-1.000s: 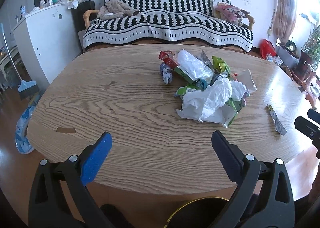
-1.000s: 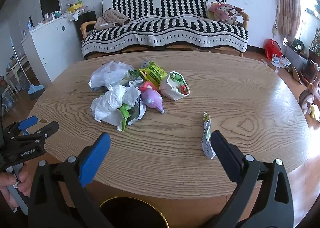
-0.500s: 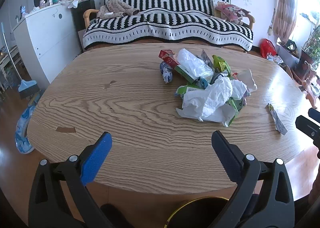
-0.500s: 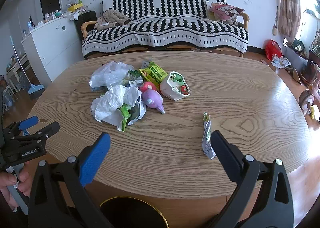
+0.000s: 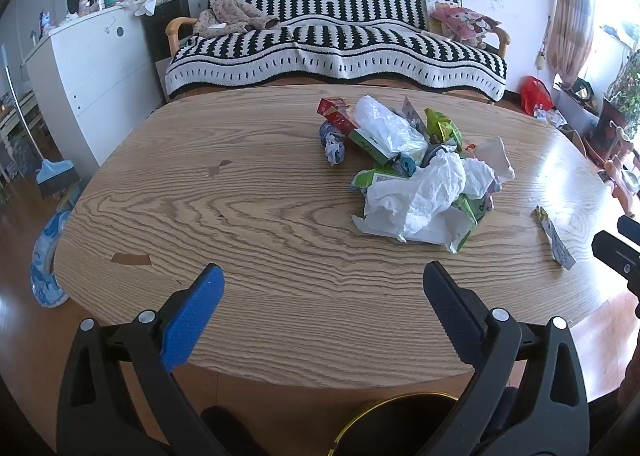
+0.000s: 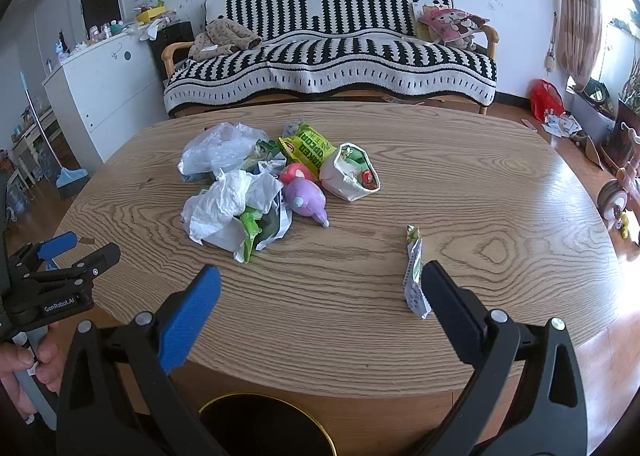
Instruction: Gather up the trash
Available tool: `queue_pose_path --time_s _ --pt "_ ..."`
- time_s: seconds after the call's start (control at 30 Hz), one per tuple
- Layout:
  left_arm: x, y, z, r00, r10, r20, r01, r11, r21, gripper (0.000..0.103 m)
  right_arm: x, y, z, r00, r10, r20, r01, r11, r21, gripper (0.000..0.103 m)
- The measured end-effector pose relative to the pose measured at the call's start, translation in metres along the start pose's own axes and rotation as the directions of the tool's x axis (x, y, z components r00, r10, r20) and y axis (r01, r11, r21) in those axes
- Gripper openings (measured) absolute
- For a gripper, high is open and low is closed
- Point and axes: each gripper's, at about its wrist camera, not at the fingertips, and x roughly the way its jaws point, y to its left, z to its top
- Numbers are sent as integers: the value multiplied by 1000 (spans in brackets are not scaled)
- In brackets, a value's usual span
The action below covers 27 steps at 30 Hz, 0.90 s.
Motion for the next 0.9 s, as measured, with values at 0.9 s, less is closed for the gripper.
queue_pose_path --time_s 0.9 --pt "181 13 102 988 -23 -152 17 999 -45 97 173 -75 101 980 83 -182 -26 955 294 97"
